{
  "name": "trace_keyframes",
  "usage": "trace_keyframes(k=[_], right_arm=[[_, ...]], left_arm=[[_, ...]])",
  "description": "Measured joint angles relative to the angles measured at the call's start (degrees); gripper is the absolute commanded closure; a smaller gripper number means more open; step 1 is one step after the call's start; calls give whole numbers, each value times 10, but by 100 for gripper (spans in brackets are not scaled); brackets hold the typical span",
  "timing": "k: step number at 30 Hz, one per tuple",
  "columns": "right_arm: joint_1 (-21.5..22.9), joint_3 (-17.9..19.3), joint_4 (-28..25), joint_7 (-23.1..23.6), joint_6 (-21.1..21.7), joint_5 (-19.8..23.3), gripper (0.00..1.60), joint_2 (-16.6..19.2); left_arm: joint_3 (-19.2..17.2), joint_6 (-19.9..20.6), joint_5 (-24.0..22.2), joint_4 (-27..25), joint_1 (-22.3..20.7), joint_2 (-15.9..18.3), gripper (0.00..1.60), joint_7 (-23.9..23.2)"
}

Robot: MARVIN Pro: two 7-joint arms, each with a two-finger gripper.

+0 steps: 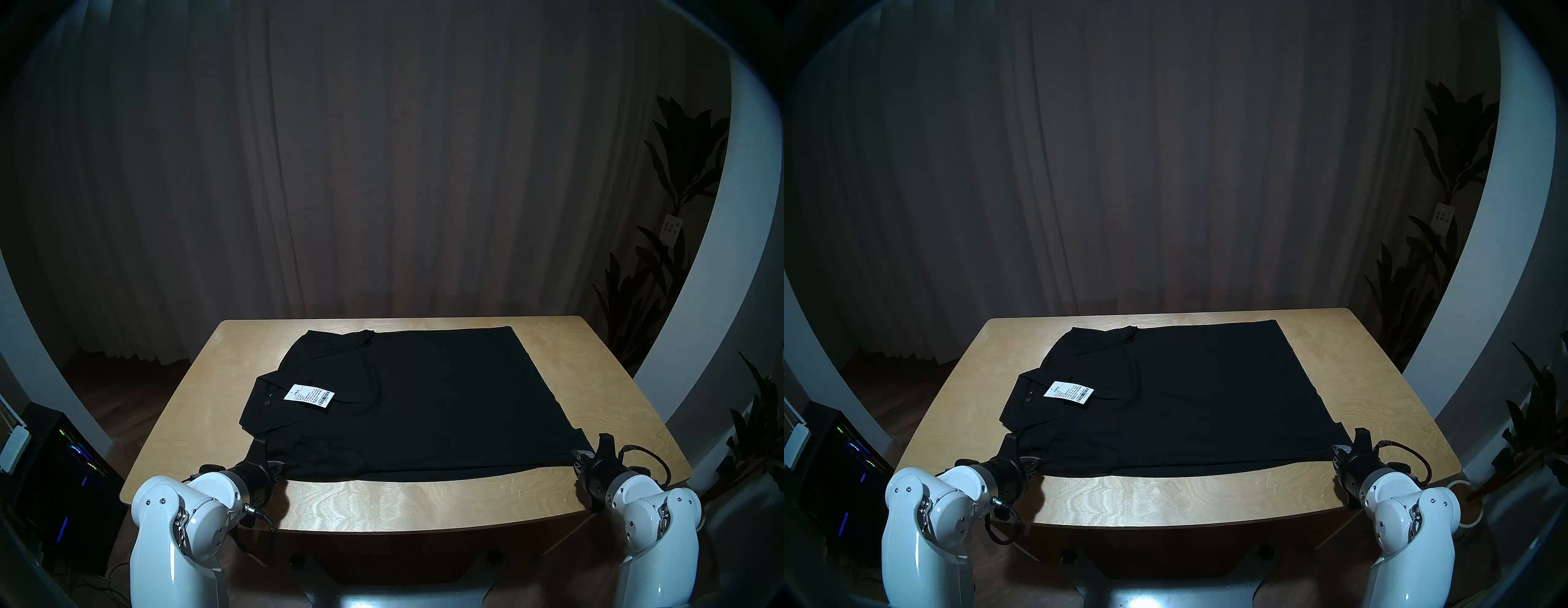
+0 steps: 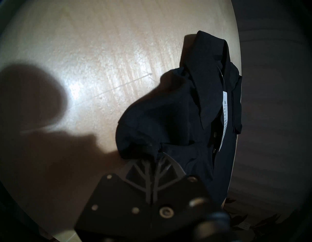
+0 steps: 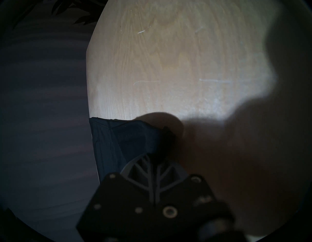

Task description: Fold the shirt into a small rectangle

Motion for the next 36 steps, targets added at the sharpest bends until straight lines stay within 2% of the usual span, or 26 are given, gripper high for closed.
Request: trace_keyframes(k=[14,27,31,36], right_arm=[[53,10,14,14,33,22,160,38],[34,25,15,47,76,40,160,44],[43,9,30,51,72,35,160,49],[72,-33,37,53,52,22,160,59]], left_arm=[[-3,10,-17,-3,-37,16,160,21],[-9,6,-29,-3,-109,46,160,53],[-8,3,-26,11,-131,54,160,58],[-8,1,-19,33,-158,64,160,66]])
